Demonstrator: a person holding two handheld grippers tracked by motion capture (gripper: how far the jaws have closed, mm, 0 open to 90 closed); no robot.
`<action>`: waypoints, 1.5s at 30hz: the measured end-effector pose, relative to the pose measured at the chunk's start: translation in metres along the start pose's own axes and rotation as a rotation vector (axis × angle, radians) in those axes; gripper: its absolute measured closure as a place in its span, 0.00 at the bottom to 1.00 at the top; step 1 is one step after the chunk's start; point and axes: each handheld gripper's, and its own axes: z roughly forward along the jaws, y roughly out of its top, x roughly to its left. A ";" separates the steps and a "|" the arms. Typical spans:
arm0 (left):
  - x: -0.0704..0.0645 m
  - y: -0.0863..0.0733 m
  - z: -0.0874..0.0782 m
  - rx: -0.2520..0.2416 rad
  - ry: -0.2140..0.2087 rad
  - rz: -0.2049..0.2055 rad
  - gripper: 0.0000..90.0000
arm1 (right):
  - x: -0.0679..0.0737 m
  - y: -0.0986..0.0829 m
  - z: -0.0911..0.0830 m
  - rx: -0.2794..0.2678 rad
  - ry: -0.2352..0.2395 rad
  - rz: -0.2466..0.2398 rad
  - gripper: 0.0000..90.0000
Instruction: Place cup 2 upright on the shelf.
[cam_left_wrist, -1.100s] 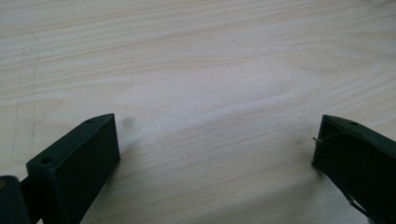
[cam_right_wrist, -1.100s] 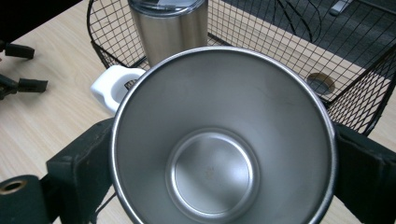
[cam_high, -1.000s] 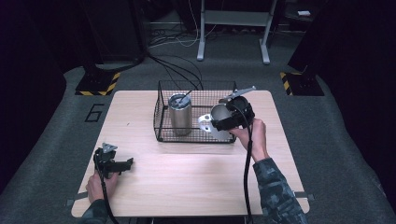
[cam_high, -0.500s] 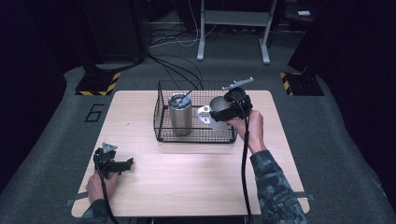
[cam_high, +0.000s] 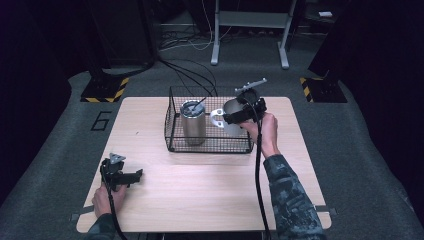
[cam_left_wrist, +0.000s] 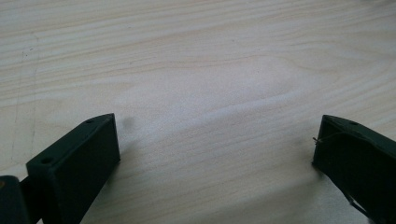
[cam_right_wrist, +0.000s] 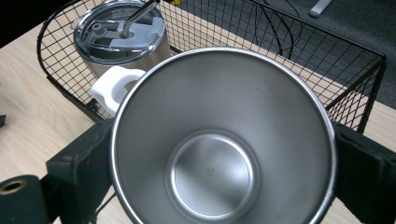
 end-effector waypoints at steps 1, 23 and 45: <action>0.000 0.000 0.000 0.000 0.000 0.000 0.00 | -0.001 0.000 0.001 0.002 0.000 -0.008 0.07; 0.000 0.000 0.000 0.000 0.000 0.000 0.00 | -0.004 0.004 0.035 0.038 -0.004 0.023 0.07; 0.000 0.000 0.000 0.000 0.000 -0.001 0.00 | -0.004 -0.001 0.060 0.074 -0.018 0.035 0.07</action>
